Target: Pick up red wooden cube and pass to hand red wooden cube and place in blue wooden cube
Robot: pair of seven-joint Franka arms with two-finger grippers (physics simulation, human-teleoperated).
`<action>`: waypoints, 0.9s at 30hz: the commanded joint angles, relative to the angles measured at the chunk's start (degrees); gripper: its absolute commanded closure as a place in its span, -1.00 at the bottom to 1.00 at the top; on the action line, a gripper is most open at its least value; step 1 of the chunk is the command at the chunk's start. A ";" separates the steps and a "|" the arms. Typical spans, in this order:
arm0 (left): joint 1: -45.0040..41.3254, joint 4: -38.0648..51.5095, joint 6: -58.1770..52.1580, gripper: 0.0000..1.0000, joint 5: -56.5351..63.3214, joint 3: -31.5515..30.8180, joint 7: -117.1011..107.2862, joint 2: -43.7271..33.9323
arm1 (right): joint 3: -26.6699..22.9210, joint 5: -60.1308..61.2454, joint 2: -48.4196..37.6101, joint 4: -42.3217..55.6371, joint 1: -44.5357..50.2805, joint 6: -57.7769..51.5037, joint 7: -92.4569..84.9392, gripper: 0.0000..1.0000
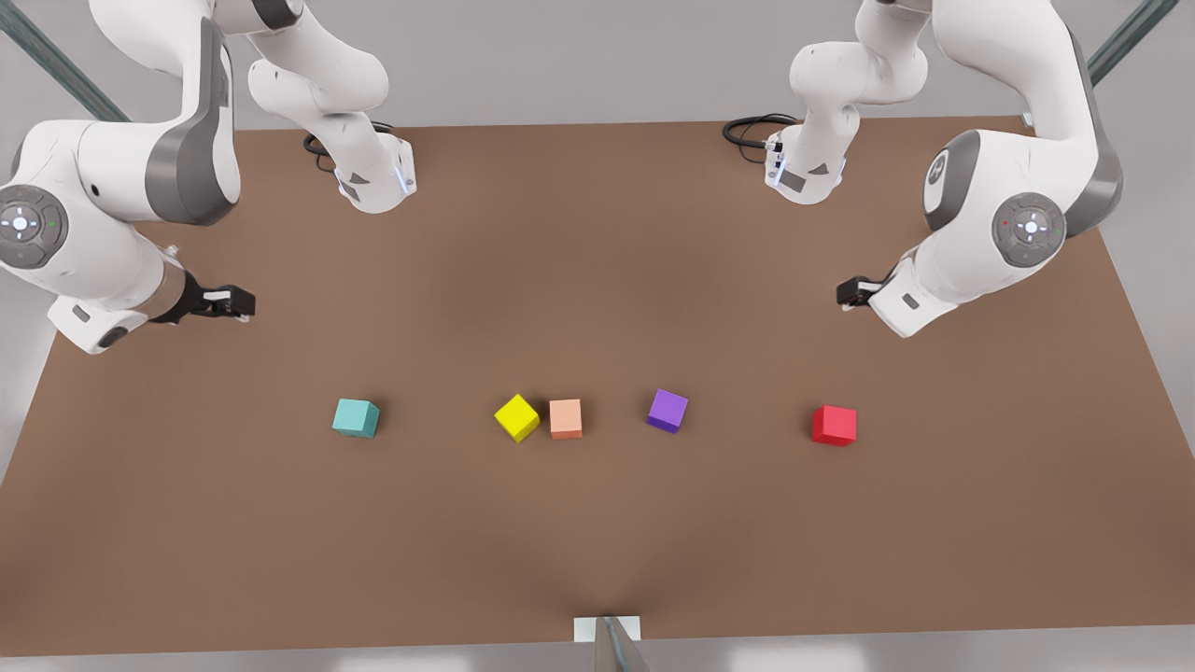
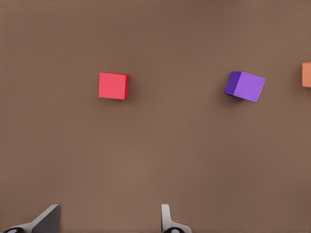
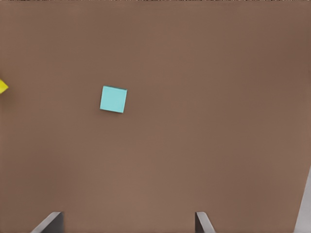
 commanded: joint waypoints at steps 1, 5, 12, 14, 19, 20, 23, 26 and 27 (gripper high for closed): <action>0.06 0.02 0.55 -1.00 -0.03 -0.02 1.78 -0.05 | -0.01 0.09 -0.02 -0.06 -0.01 0.56 0.22 -1.00; 1.73 5.81 3.89 -1.00 0.14 -0.02 1.95 9.25 | -0.36 1.23 0.86 -0.06 0.96 0.03 -0.05 -1.00; 4.72 16.73 21.90 -1.00 1.02 0.42 9.95 31.32 | -0.54 5.71 2.53 -0.50 -0.89 3.55 -0.57 -1.00; 4.11 9.60 29.90 -1.00 2.34 1.03 10.48 30.62 | -0.54 5.63 2.79 -0.41 -0.89 3.55 -0.48 -1.00; 3.49 -0.51 39.13 -1.00 3.48 1.91 10.48 28.16 | -0.37 5.71 2.88 -1.11 -0.36 1.97 0.22 -1.00; 3.58 -0.86 39.04 -1.00 3.75 1.91 10.48 28.16 | -0.28 5.71 2.97 -1.11 -0.36 1.70 0.22 -1.00; 3.93 -3.15 39.13 -1.00 3.66 2.00 10.39 28.16 | -0.10 5.45 3.06 -1.02 -0.10 1.97 0.22 -1.00; 3.84 -3.58 39.31 -1.00 3.75 2.00 10.39 29.03 | -0.10 5.45 3.06 -0.94 -0.19 2.06 0.22 -1.00; 3.84 -5.16 41.32 -1.00 3.66 2.18 10.39 29.13 | -0.10 5.10 2.97 -0.67 -0.19 2.14 0.04 -1.00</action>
